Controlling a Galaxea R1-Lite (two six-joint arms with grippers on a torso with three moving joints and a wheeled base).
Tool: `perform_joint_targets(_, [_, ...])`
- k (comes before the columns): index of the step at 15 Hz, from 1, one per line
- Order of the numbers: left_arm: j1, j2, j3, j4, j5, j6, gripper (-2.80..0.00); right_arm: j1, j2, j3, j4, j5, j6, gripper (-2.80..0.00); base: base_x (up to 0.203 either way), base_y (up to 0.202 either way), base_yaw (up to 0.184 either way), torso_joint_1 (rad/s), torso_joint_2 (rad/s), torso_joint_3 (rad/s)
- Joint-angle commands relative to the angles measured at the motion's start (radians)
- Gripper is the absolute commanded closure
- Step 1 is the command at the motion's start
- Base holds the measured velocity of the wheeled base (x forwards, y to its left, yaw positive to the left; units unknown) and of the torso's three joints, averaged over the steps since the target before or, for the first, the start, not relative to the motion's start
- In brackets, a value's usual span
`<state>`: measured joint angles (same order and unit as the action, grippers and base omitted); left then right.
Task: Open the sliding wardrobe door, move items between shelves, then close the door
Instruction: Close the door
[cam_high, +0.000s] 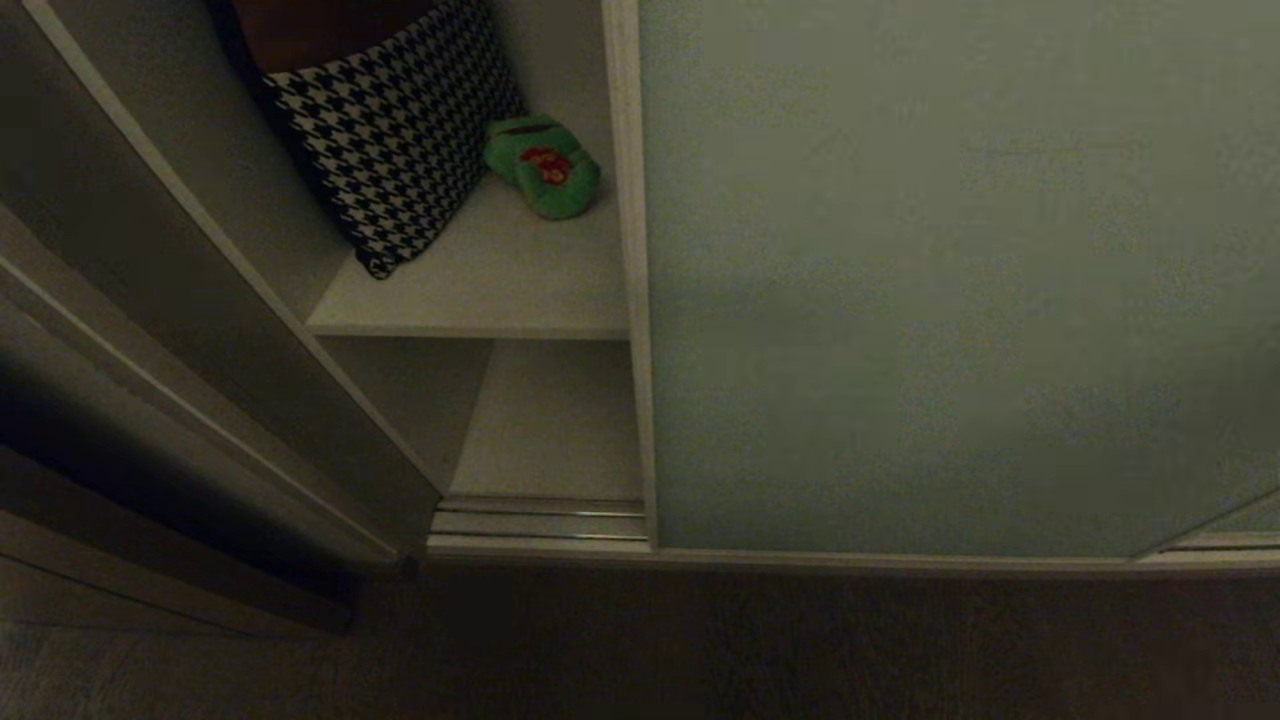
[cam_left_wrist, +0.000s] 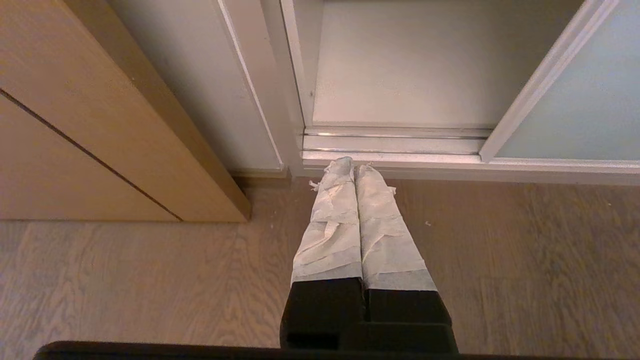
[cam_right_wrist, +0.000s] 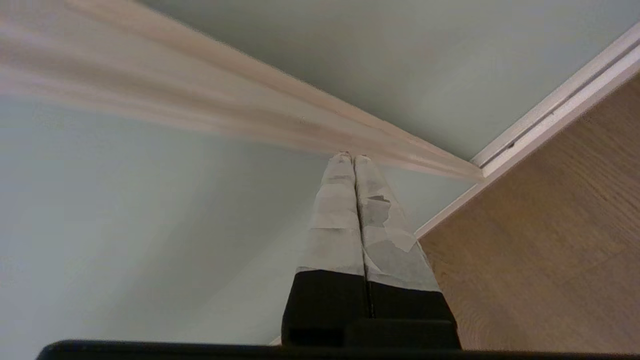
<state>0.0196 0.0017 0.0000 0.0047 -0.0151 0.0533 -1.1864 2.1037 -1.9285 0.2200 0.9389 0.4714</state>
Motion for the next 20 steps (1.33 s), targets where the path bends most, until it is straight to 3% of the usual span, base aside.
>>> perform_joint_targets(1, [0.000, 0.000, 0.000, 0.000, 0.000, 0.000, 0.00, 0.001, 0.019, -0.001, -0.014, 0.003, 0.003, 0.00, 0.000, 0.000, 0.000, 0.000, 0.00, 0.000])
perform_joint_targets(9, [0.000, 0.000, 0.000, 0.000, 0.000, 0.000, 0.00, 0.070, 0.067, 0.000, -0.105, -0.106, 0.003, 0.00, 0.000, 0.000, 0.000, 0.000, 0.00, 0.000])
perform_joint_targets(20, [0.000, 0.000, 0.000, 0.000, 0.000, 0.000, 0.00, 0.126, 0.076, 0.015, -0.145, -0.140, 0.017, 0.00, 0.000, 0.000, 0.000, 0.000, 0.00, 0.000])
